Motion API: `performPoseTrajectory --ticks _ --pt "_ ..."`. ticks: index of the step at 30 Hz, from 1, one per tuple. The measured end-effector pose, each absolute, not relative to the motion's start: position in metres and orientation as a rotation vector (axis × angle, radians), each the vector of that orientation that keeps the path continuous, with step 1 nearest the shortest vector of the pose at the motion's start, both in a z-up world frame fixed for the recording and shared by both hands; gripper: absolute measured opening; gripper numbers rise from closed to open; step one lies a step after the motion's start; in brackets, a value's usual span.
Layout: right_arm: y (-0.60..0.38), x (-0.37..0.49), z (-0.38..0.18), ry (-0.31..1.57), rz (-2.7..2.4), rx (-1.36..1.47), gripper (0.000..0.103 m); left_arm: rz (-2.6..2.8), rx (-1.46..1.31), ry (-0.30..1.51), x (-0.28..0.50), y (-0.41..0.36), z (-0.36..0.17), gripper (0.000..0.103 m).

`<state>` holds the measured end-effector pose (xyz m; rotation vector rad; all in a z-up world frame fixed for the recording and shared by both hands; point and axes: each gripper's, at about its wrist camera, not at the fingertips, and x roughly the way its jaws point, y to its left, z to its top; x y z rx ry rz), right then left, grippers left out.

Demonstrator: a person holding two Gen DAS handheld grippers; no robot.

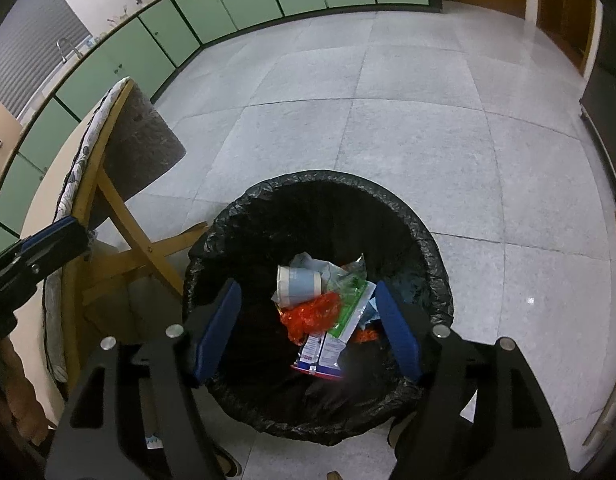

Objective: Collect trash

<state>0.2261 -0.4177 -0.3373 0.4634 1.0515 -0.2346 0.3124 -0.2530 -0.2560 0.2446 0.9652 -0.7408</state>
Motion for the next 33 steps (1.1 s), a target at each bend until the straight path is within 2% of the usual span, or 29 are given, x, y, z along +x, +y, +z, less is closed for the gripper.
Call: performPoseTrajectory --ticks 13,16,20,27,33 --pt "-0.413 0.211 -0.33 1.041 -0.265 0.434 0.078 -0.679 0.189 0.915 0.297 -0.206 -0.234 0.079" --pt "-0.405 0.205 -0.321 1.027 -0.267 0.409 0.083 -0.656 0.184 0.893 0.284 -0.189 -0.225 0.088" --pt "-0.392 0.193 -0.308 1.006 -0.272 0.383 0.087 -0.603 0.163 0.874 0.27 -0.161 -0.213 0.096" --pt "-0.361 0.17 -0.274 0.952 -0.305 0.316 0.093 -0.506 0.101 0.845 0.25 -0.116 -0.185 0.097" --pt "-0.332 0.151 -0.223 0.871 -0.335 0.256 0.097 -0.438 0.078 0.809 0.23 -0.09 -0.168 0.097"
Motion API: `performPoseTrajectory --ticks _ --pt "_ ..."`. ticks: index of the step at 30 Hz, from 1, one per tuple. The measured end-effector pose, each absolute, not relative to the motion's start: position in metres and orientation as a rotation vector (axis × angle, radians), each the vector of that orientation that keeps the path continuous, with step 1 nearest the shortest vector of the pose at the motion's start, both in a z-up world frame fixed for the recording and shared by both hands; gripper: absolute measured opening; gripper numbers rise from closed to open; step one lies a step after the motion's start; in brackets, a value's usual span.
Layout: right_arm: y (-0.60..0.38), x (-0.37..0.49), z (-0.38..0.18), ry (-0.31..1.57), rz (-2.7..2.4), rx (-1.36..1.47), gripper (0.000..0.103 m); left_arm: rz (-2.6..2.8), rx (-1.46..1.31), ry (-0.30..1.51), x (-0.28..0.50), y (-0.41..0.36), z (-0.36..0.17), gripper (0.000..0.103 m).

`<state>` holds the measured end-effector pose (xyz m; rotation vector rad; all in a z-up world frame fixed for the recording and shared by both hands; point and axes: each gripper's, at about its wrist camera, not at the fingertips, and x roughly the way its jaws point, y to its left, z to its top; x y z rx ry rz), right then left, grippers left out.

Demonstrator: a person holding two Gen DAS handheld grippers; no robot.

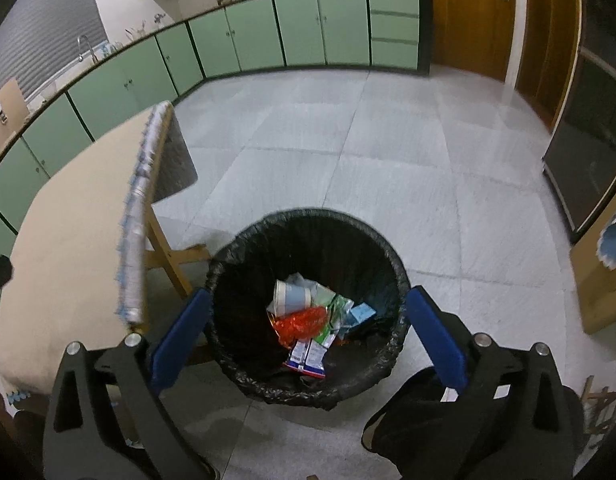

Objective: Collect trash

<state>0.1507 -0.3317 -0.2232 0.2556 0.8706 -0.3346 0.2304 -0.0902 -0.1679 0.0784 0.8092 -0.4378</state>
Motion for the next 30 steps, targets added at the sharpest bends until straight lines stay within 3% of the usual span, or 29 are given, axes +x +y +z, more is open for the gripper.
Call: performPoseTrajectory --ticks 14,30 --pt "-0.273 0.101 -0.117 0.756 -0.289 0.168 0.098 -0.33 0.017 0.772 0.184 -0.046 -0.124 0.097" --pt "-0.228 0.027 -0.002 0.494 -0.337 0.116 0.098 -0.211 -0.012 0.529 0.092 -0.004 -0.026 0.097"
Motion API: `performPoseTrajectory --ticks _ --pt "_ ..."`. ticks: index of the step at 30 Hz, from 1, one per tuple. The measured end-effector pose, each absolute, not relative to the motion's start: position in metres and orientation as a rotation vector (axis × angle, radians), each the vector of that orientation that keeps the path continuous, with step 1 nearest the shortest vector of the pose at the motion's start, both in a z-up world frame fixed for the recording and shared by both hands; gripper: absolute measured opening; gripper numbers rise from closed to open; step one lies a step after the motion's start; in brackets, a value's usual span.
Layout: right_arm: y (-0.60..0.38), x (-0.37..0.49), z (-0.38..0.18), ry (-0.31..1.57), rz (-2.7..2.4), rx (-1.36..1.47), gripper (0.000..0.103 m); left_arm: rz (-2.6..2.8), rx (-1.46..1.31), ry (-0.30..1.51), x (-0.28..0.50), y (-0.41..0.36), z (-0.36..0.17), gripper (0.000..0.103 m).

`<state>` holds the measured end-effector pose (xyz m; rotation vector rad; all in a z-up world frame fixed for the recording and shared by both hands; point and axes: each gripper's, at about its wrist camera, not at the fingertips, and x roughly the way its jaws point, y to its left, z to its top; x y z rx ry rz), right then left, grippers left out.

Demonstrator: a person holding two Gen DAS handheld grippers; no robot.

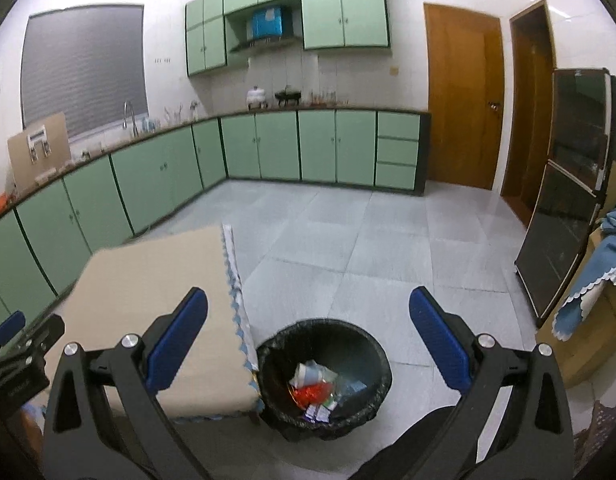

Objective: Collect trash

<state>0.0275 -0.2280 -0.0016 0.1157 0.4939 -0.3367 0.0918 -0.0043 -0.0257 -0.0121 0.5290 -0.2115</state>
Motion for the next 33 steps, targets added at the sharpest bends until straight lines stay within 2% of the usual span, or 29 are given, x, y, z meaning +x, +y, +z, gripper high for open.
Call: performPoseTrajectory --ticks 20,33 --pt "-0.211 0.0 0.016 0.407 -0.359 0.068 0.098 -0.151 0.013 0.357 0.029 0.0 0.03 0.097" --pt "-0.213 -0.002 0.015 0.392 -0.382 0.085 0.098 -0.075 0.021 0.375 0.031 0.006 0.022 0.097"
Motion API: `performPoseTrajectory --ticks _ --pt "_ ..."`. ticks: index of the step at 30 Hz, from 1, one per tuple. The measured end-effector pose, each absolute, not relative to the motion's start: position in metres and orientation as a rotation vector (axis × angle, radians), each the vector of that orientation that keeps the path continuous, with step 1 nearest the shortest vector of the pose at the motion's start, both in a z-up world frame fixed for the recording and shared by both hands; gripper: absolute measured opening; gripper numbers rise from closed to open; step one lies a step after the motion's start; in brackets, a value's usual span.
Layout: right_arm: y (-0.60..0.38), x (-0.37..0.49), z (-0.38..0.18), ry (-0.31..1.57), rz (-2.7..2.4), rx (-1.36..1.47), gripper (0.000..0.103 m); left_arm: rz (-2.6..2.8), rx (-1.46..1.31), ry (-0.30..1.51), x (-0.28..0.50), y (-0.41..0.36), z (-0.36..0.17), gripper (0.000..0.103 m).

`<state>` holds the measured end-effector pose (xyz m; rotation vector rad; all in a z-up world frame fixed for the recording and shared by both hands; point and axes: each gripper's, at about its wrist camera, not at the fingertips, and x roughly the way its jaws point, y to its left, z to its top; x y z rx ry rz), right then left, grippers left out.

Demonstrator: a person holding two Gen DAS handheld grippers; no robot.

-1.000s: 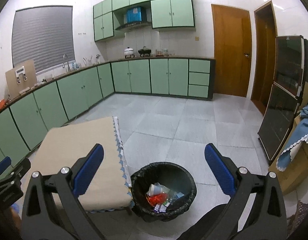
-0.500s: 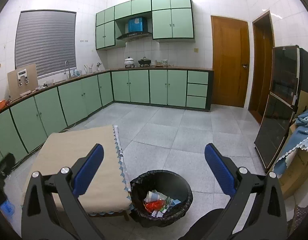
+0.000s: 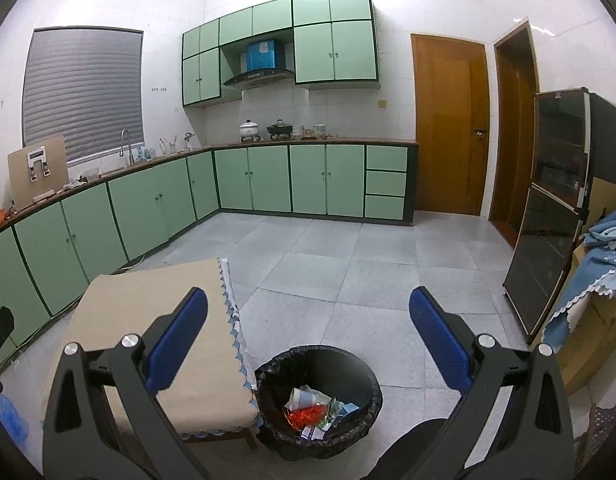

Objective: Collect trash

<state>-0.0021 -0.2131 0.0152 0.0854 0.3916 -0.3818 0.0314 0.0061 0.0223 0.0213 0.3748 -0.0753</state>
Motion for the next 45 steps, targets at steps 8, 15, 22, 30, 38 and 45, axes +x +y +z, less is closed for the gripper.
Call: performPoseTrajectory --ticks 8,15,22,30,38,45 --pt "-0.21 -0.005 0.018 0.391 -0.375 0.08 0.098 -0.056 0.031 0.37 0.026 0.006 0.023 0.097" --pt "-0.211 -0.006 0.02 0.392 -0.375 0.085 0.098 -0.074 0.015 0.368 0.024 0.006 0.023 0.097" --pt "-0.211 -0.004 0.02 0.389 -0.376 0.088 0.098 -0.072 0.009 0.363 0.022 0.007 0.024 0.097" --pt "-0.212 -0.004 0.02 0.386 -0.375 0.09 0.098 -0.067 0.008 0.359 0.019 0.006 0.025 0.097" --pt "-0.213 -0.005 0.02 0.385 -0.374 0.086 0.098 -0.067 0.007 0.359 0.019 0.007 0.026 0.097" --pt "-0.213 -0.005 0.021 0.382 -0.376 0.087 0.098 -0.067 0.008 0.357 0.02 0.009 0.027 0.097"
